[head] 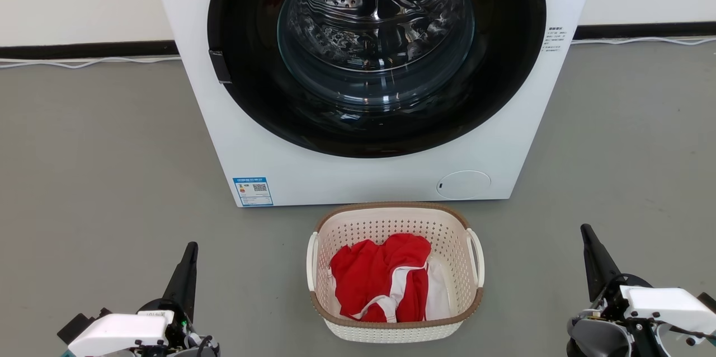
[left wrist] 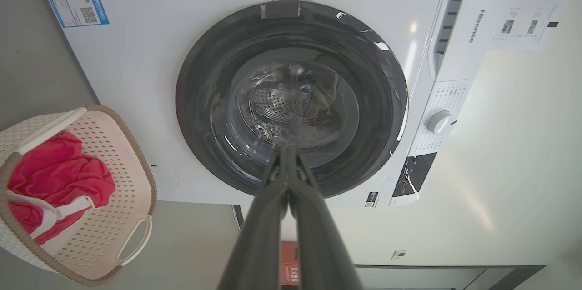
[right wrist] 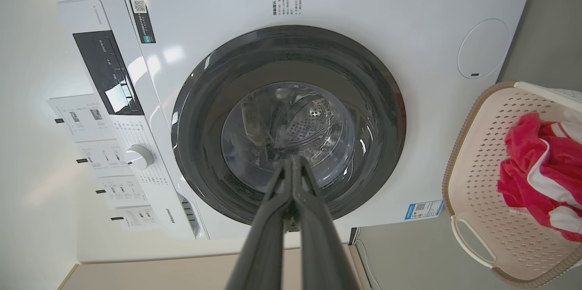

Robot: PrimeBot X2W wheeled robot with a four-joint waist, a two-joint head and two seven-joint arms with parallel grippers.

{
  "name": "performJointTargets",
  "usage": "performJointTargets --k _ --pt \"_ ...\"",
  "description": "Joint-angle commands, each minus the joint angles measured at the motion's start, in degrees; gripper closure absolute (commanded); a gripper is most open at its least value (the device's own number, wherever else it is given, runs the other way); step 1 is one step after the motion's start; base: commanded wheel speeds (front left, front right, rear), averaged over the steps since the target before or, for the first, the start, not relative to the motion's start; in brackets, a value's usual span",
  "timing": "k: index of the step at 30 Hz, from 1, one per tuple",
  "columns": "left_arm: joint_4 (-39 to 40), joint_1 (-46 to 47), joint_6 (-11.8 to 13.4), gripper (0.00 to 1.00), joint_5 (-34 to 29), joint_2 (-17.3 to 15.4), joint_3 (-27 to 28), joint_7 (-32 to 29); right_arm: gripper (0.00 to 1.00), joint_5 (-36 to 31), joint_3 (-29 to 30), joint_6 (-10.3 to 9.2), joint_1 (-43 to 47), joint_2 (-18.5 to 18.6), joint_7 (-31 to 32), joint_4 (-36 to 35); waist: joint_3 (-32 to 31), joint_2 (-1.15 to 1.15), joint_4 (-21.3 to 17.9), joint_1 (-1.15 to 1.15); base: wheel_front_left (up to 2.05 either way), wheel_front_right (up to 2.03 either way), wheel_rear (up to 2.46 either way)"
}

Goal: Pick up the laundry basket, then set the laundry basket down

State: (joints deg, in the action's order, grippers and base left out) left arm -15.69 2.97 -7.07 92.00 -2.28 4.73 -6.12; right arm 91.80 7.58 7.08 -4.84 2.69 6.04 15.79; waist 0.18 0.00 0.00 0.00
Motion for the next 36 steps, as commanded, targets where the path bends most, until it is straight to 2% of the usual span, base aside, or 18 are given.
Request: performJointTargets --k 1,36 --pt "1.65 3.22 -0.42 1.0 0.18 -0.6 1.78 -0.36 1.0 0.38 -1.06 0.41 -1.35 0.19 0.44 -1.77 0.0 0.0 0.0 0.0 0.0 0.0 0.0" --pt "1.65 3.22 -0.42 1.0 0.18 -0.6 1.78 -0.36 1.0 0.38 -1.07 0.41 -1.35 0.19 0.44 -1.77 0.0 0.0 0.0 0.0 0.0 0.0 0.0"
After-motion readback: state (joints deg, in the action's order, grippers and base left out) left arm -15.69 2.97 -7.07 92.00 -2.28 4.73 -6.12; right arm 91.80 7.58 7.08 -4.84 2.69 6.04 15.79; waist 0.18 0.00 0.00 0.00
